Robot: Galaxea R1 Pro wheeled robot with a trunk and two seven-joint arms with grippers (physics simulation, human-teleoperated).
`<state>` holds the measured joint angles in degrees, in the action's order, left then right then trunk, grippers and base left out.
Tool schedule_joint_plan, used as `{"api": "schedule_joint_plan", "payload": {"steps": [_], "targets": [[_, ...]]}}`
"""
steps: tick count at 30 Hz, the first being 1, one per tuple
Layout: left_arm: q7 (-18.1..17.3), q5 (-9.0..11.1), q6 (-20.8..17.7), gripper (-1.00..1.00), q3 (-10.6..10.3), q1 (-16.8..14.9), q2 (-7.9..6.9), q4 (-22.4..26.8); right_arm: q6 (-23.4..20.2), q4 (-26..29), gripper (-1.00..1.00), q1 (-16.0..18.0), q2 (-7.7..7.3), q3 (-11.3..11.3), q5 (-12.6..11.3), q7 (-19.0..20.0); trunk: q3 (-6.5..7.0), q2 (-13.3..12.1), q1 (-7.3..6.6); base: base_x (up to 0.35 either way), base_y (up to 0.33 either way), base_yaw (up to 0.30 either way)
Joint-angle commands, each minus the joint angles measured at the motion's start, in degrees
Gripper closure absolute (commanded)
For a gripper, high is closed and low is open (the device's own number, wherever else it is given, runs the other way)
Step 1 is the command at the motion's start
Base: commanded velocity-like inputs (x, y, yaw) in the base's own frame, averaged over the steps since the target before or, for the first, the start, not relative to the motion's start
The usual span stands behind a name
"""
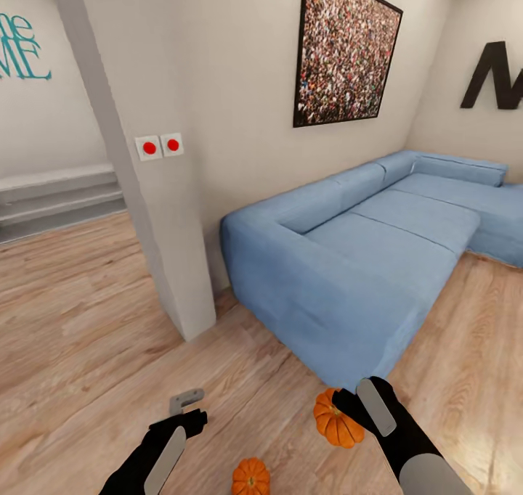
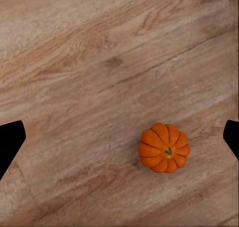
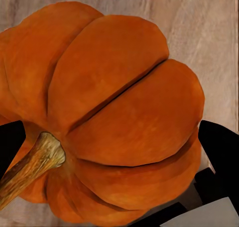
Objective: Place each of the two pumpkins and all three candles from the living room inside a cabinet in the living room (use any cabinet), then make sure every cabinet is closed, and position the cauldron so it is next to a table in the living room.
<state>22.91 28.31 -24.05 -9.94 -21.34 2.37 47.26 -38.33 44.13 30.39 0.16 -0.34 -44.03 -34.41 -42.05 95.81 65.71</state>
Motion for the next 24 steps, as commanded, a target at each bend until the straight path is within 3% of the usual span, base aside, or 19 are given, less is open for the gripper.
{"api": "schedule_joint_plan", "payload": {"steps": [1,24], "targets": [[0.56,0.61,-0.12,-1.00,-0.17,-0.02,-0.04,0.11,0.01,0.08,1.00,0.05,0.02,-0.02,-0.62,-0.48,-0.05,0.03,0.00,0.081,-0.171,-0.285],[0.56,0.61,-0.12,-1.00,-0.17,-0.02,-0.03,0.11,0.01,0.08,1.00,0.02,0.02,-0.01,-0.56,-0.48,-0.05,0.03,0.00,0.080,-0.114,-0.279]]}}
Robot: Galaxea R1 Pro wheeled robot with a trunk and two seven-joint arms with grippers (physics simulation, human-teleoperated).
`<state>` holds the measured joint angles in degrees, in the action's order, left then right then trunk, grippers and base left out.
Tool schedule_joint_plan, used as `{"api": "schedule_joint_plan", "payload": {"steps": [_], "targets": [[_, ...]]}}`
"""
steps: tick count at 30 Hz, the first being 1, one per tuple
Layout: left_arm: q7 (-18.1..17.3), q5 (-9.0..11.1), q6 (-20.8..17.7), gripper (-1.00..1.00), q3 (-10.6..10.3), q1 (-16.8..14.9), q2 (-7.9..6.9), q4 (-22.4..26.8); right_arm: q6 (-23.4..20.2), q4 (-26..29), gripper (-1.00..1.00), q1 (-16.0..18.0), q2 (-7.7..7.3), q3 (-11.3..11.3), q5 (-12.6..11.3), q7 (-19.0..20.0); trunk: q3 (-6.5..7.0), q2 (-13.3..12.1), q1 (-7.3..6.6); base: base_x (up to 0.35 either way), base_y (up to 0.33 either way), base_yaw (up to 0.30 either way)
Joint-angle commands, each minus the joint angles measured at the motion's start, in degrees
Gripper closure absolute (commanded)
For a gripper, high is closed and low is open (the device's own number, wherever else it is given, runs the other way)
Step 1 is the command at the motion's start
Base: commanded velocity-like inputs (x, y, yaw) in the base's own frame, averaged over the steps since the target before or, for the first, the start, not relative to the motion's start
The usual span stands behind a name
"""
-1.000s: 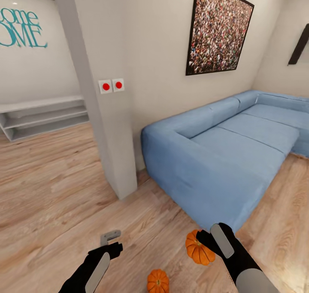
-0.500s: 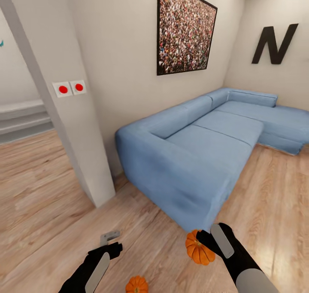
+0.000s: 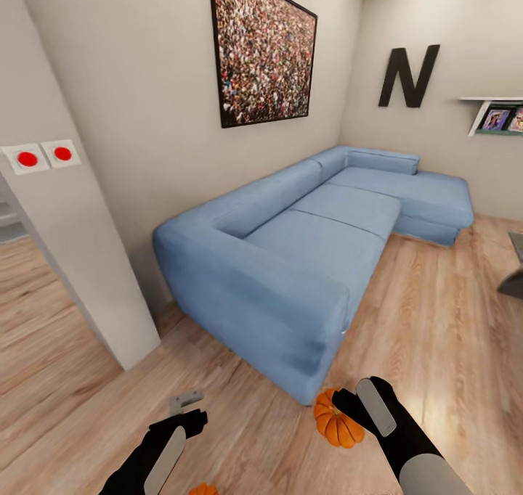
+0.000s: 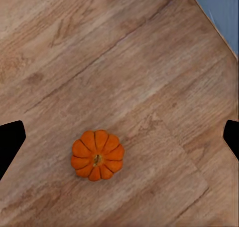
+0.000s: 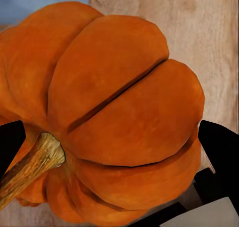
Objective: Place each of the two pumpkins and all three candles from the living room inside a cabinet in the living room (use any cabinet), then make sure every cabinet is closed, and position the cauldron so it is next to a table in the living room.
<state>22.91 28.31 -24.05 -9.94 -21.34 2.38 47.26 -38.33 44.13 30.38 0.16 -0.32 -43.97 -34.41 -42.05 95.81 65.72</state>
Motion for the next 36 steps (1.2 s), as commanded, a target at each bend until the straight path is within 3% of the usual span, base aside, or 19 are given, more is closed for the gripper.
{"api": "schedule_joint_plan", "payload": {"steps": [1,18,24,36], "targets": [[0.56,0.60,-0.12,-1.00,-0.17,-0.02,-0.05,0.11,0.01,0.08,1.00,0.04,0.02,-0.03,-0.60,-0.48,-0.05,0.03,0.00,0.028,-0.198,-0.113],[0.56,0.60,-0.05,-1.00,-0.15,-0.02,-0.10,0.11,0.01,0.08,1.00,0.06,0.02,-0.03,-0.59,-0.48,-0.05,0.03,0.00,0.063,-0.015,-0.009],[0.48,0.68,2.38,-1.00,-0.27,-0.02,-0.09,0.11,0.01,0.08,1.00,0.05,0.02,-0.03,-0.59,-0.48,-0.05,0.03,0.00,0.071,0.006,0.000],[0.55,0.71,2.49,-1.00,-0.04,-0.02,-0.06,0.83,0.01,0.08,1.00,0.05,0.02,-0.03,-0.59,-0.48,-0.05,0.03,0.00,-0.006,0.000,0.000]]}}
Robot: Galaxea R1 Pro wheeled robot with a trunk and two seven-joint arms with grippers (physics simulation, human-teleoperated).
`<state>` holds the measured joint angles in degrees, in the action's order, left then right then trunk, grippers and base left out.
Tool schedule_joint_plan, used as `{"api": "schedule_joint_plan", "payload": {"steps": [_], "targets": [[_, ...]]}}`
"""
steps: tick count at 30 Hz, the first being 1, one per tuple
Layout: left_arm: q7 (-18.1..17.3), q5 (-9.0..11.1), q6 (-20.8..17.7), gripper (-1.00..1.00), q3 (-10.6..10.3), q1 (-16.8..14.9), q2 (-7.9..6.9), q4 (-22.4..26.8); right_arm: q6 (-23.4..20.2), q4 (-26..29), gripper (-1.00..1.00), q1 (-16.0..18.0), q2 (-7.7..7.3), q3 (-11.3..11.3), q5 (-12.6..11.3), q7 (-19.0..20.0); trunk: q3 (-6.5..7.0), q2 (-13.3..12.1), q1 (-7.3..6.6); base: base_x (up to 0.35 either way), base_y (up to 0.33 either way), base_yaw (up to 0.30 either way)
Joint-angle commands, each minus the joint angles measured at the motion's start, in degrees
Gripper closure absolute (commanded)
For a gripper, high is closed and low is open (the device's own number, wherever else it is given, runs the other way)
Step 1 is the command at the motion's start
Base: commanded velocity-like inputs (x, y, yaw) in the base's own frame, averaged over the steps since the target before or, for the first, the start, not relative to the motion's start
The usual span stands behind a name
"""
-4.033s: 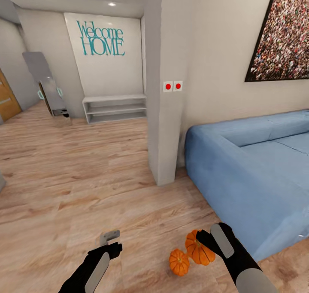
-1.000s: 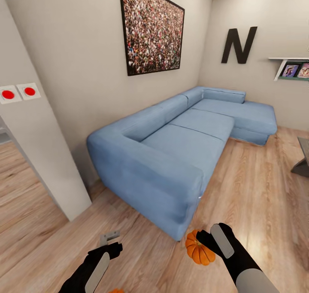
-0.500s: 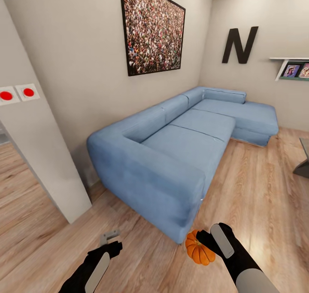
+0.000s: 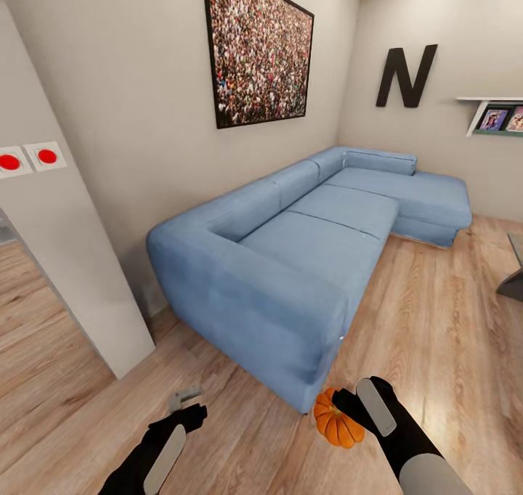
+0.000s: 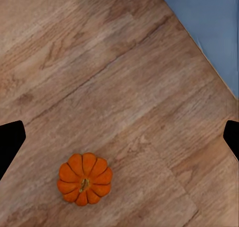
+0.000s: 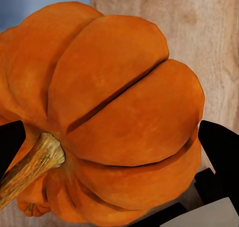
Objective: Place each of the two pumpkins and all three candles from the living room inside a cabinet in the living room (use any cabinet), then make sure every cabinet is closed, and position the cauldron so it is next to a table in the living room.
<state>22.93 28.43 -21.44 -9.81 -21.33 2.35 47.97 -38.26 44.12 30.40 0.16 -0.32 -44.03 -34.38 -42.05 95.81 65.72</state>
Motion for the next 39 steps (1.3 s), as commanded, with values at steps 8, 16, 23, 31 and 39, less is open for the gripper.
{"api": "schedule_joint_plan", "payload": {"steps": [8,16,23,31,39], "targets": [[0.59,1.20,-6.52,-1.00,4.97,-0.02,-2.24,7.12,0.29,0.65,1.00,0.01,-0.07,0.08,-0.54,-0.51,-0.95,2.03,1.09,0.000,0.000,0.000],[0.60,1.11,-9.50,-1.00,6.68,-0.18,-2.79,7.38,2.01,0.63,1.00,-0.07,-0.11,1.06,-0.46,-0.51,-2.39,5.24,2.85,0.000,0.000,0.000],[0.23,1.83,-13.66,-1.00,7.86,-0.28,-4.56,7.40,1.74,0.87,1.00,-0.01,-0.05,1.05,-0.53,-0.58,-3.65,8.05,4.39,0.000,0.000,0.000],[-11.02,2.48,-18.34,-1.00,15.06,-0.28,-15.17,5.32,1.44,1.31,1.00,0.01,-0.10,0.99,-0.84,-0.67,-5.08,11.26,6.15,0.000,0.000,0.000],[-33.07,2.26,-18.91,-1.00,15.53,-0.29,-28.17,-4.53,1.22,1.32,1.00,0.01,-0.09,0.94,-1.01,-0.69,-6.52,14.47,7.90,0.000,0.000,0.000]]}}
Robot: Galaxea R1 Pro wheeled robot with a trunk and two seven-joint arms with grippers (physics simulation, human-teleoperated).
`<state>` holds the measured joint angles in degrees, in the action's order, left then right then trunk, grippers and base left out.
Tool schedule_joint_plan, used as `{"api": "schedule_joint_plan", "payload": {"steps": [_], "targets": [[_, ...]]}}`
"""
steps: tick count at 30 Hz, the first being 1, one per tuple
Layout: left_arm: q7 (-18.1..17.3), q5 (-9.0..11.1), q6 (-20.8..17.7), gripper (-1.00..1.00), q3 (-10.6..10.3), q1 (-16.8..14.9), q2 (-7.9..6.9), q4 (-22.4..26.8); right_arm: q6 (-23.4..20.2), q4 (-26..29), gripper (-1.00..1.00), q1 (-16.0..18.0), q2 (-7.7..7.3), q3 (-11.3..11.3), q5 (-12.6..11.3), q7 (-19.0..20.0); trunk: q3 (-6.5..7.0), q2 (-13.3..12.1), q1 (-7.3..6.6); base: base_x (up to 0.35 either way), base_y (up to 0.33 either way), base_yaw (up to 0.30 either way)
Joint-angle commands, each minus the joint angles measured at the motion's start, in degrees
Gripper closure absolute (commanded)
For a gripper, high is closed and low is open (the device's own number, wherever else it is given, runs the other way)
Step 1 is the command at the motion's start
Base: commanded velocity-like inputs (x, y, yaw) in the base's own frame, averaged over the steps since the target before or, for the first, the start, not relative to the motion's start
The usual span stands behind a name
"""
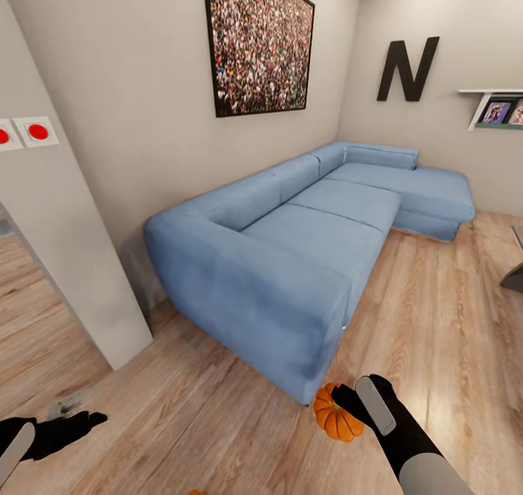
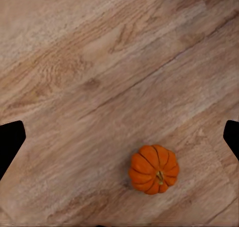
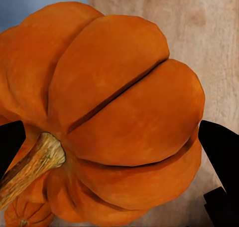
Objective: Place each of the two pumpkins and all three candles from the living room inside a cabinet in the living room (use any cabinet), then make sure every cabinet is closed, and position the cauldron so it is next to a table in the living room.
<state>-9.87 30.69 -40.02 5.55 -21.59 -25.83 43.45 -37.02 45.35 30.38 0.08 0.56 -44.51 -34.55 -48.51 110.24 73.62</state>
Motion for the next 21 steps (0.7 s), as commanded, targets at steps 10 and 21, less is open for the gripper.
{"api": "schedule_joint_plan", "payload": {"steps": [10,21], "targets": [[-8.14,0.05,4.34,-1.00,0.16,-0.06,-0.78,-5.20,-3.52,0.18,1.00,0.05,0.01,-0.02,-0.68,-0.52,-1.85,4.05,2.20,-0.008,0.000,0.000],[-9.88,-0.03,3.77,-1.00,0.11,-0.12,-1.01,-3.51,-3.73,0.18,1.00,0.04,-0.03,0.03,-0.74,-0.46,-3.83,8.46,4.61,-0.094,0.000,0.000]]}}
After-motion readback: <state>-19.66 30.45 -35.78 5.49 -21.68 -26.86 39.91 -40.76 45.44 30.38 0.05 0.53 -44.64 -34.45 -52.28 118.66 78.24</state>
